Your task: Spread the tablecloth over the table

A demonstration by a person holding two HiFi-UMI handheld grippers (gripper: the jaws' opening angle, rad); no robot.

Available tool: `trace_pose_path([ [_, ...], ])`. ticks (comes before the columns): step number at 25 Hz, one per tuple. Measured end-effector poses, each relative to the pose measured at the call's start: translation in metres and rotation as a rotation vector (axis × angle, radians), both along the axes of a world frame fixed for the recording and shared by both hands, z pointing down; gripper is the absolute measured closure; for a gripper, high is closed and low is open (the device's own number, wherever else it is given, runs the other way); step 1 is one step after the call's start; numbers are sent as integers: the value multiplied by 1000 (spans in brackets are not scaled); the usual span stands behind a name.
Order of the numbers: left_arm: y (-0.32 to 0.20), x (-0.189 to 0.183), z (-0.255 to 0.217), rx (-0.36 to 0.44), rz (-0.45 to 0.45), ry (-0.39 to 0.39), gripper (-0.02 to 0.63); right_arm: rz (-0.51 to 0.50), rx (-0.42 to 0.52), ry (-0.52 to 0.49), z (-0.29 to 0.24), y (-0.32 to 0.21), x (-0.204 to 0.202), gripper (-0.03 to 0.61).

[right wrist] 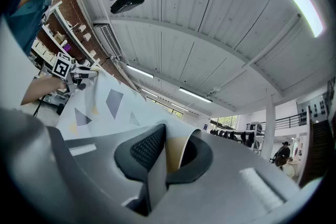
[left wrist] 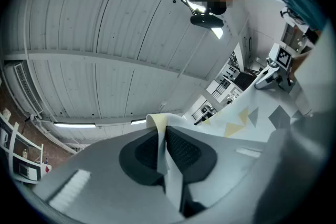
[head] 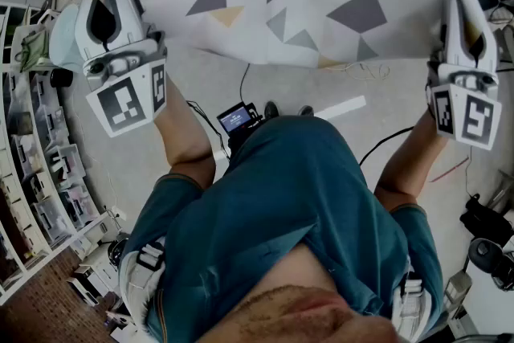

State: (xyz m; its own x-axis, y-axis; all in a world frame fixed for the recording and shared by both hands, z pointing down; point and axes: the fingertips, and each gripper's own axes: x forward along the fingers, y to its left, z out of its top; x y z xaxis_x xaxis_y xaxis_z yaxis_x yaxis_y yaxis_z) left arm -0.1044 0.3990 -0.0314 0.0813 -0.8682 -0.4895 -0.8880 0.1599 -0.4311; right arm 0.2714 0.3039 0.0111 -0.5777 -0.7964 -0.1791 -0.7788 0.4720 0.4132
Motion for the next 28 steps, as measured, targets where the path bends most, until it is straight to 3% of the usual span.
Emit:
trace_pose_path([
  [22, -11, -1, 5, -16, 4, 6, 606, -18, -26, -27, 4, -8, 1, 551],
  [28, -17, -19, 8, -27, 20, 17, 606, -5, -41, -32, 5, -11, -13, 551],
])
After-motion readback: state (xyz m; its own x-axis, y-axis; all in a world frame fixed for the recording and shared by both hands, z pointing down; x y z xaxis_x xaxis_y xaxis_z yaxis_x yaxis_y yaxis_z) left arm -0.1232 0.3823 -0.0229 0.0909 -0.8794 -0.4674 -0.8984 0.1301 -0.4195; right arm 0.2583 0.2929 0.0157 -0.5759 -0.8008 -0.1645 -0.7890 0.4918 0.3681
